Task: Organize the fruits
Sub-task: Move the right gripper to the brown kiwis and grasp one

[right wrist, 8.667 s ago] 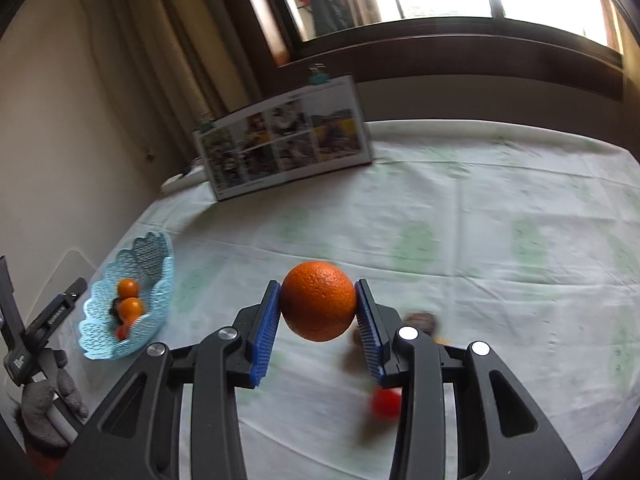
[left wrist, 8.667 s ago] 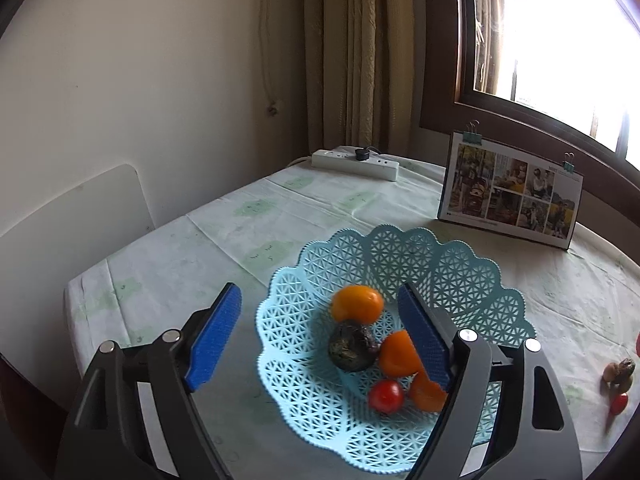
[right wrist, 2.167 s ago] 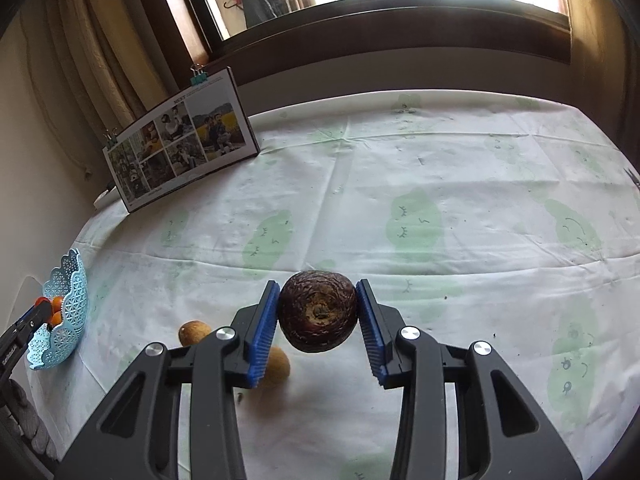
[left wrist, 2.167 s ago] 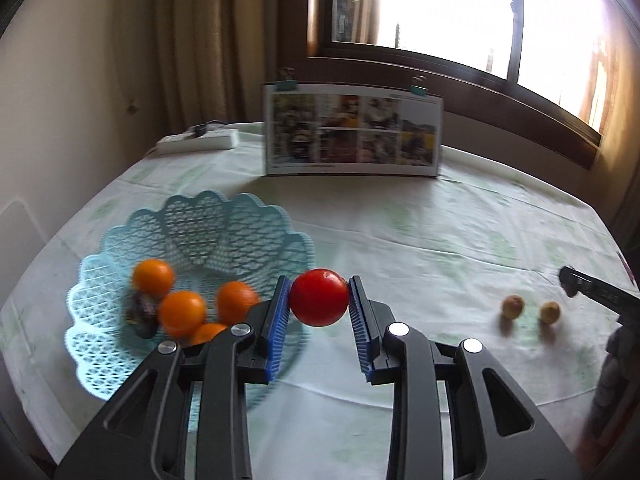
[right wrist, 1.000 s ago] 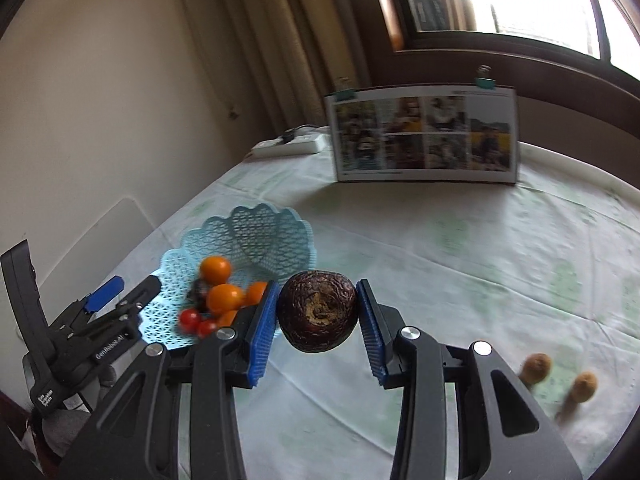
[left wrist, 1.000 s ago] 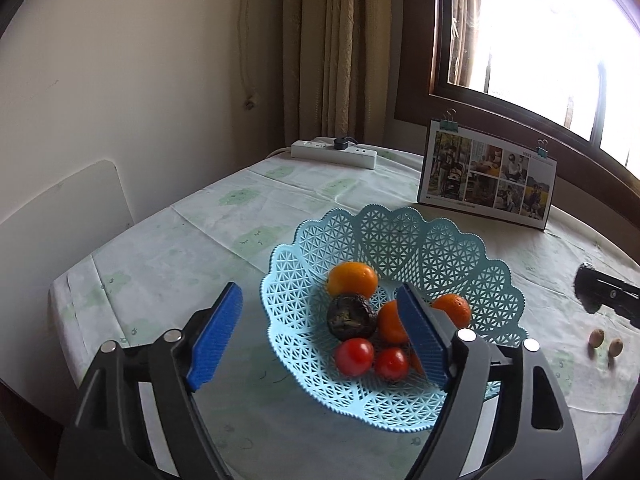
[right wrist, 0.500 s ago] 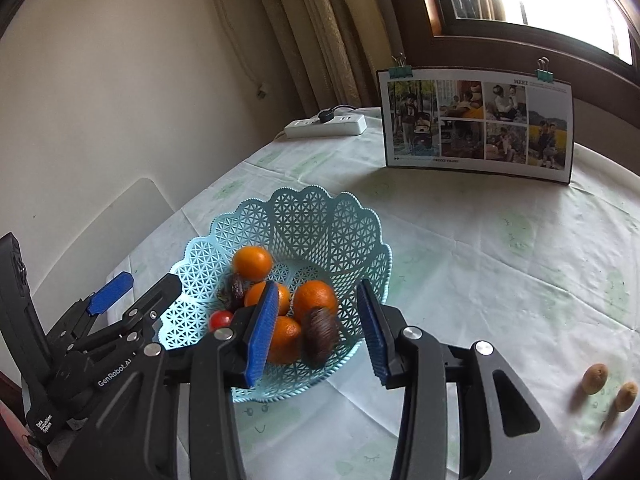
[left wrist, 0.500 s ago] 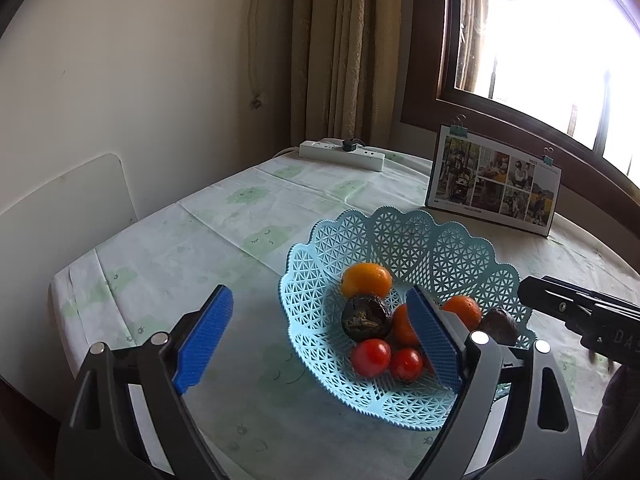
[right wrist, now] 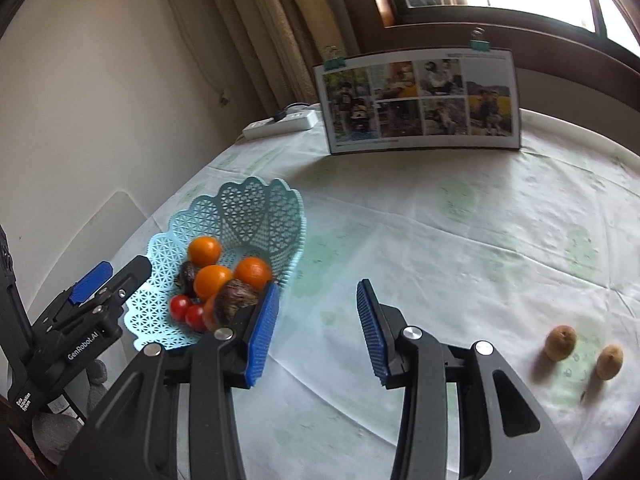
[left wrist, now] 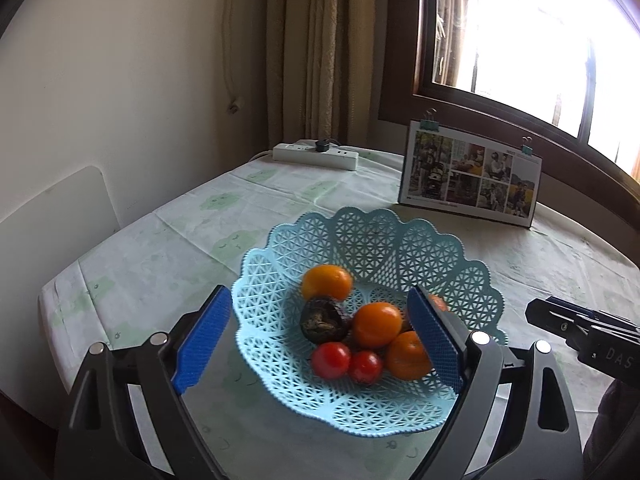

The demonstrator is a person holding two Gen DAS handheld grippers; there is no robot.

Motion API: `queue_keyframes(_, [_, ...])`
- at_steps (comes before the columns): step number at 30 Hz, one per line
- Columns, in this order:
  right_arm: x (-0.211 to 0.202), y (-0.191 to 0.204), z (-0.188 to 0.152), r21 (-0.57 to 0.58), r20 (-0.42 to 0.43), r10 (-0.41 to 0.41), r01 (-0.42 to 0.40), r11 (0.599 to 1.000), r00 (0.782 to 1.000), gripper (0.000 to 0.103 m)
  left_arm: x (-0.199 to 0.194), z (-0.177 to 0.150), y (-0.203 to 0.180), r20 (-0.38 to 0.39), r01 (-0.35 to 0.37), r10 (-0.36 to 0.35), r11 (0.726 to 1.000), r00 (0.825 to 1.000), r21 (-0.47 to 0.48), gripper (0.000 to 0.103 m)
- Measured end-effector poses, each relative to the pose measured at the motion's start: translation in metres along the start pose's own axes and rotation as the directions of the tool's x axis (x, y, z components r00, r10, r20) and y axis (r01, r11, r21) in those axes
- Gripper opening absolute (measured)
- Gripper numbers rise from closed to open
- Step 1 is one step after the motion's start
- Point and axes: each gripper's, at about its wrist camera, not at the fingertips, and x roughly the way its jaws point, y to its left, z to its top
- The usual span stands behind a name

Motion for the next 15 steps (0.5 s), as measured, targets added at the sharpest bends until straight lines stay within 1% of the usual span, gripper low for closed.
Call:
queue_keyframes(7, [-0.022,-0.043,-0.006,0.066,0.018,-0.069,0.068,0.995,0.997,0.041,-0.002,0.001,-0.029,0.001,0.038,-0.038,0.998,0.999,0.050,0.091])
queue_keyframes(15, [-0.049,-0.097,-0.022,0.137,0.022,-0.184,0.180,0.974,0.983,0.041,-0.006,0.000,-0.063,0.001,0.082,-0.083,0.991,0.997,0.108,0.092])
